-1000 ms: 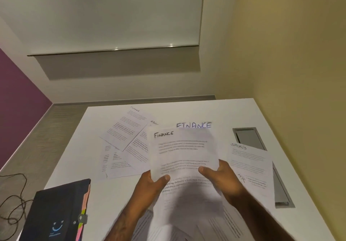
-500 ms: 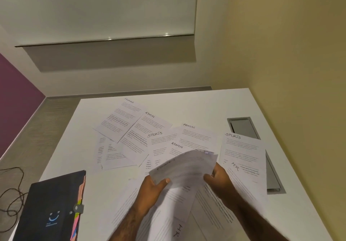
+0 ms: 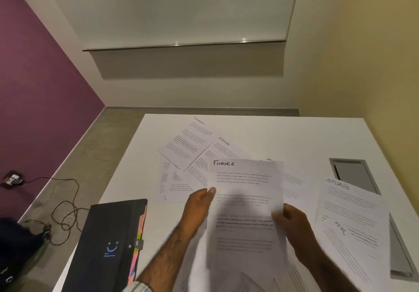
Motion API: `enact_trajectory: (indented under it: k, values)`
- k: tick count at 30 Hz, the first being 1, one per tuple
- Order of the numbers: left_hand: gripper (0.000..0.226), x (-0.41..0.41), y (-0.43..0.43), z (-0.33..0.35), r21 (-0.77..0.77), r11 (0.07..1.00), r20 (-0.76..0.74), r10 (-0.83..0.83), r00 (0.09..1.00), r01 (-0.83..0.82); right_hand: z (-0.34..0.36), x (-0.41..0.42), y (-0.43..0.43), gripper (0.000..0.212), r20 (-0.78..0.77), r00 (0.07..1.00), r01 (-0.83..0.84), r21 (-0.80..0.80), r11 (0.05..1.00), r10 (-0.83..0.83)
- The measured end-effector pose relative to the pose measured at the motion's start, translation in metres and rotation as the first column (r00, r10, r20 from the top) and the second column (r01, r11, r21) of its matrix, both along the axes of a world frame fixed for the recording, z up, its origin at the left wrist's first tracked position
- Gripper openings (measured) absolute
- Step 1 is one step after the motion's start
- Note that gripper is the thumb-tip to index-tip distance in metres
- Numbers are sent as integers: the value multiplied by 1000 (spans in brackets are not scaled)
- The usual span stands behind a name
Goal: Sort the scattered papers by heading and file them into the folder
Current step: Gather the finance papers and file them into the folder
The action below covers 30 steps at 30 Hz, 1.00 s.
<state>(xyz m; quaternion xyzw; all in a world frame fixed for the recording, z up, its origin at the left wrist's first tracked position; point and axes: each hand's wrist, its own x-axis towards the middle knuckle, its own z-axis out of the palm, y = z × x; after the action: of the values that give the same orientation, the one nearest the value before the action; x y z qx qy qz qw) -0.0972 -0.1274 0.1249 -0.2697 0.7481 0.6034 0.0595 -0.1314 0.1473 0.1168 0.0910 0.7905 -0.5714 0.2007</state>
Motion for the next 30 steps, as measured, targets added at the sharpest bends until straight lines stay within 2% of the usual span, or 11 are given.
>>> enact_trajectory:
  k: [4,8,9,11,13,17,19,22,26,30]
  values:
    - [19,-40,-79,-27,-109,986,48,129,991,-123,1,-7,-26,18,-12,998,64,118,991,-63]
    - [31,-88,-162,-68,-386,921,141,110,984,-48,8,-12,-53,11,67,978,195,52,979,-199]
    - [40,-99,-178,-78,-444,896,182,130,975,-36,10,-13,-60,12,86,965,246,24,969,-247]
    - [54,-121,-203,-90,-585,810,245,152,958,21,12,-16,-72,12,100,942,319,25,948,-319]
    - [60,-146,-221,-97,-663,746,264,160,951,58,8,-20,-79,9,101,925,361,61,931,-365]
    - [68,-197,-241,-110,-723,683,263,131,956,106,-7,-21,-84,5,98,907,389,183,903,-410]
    - [73,-214,-248,-118,-718,687,280,137,950,112,-12,-20,-85,5,102,898,399,222,890,-428]
    - [78,-233,-259,-131,-716,693,285,174,943,89,-21,-20,-86,5,127,871,440,231,868,-475]
    - [77,-245,-269,-142,-754,638,324,152,934,158,-23,-23,-89,13,97,841,505,213,837,-532]
    - [76,-248,-278,-144,-772,605,361,166,918,194,-20,-28,-90,15,47,861,485,228,844,-507]
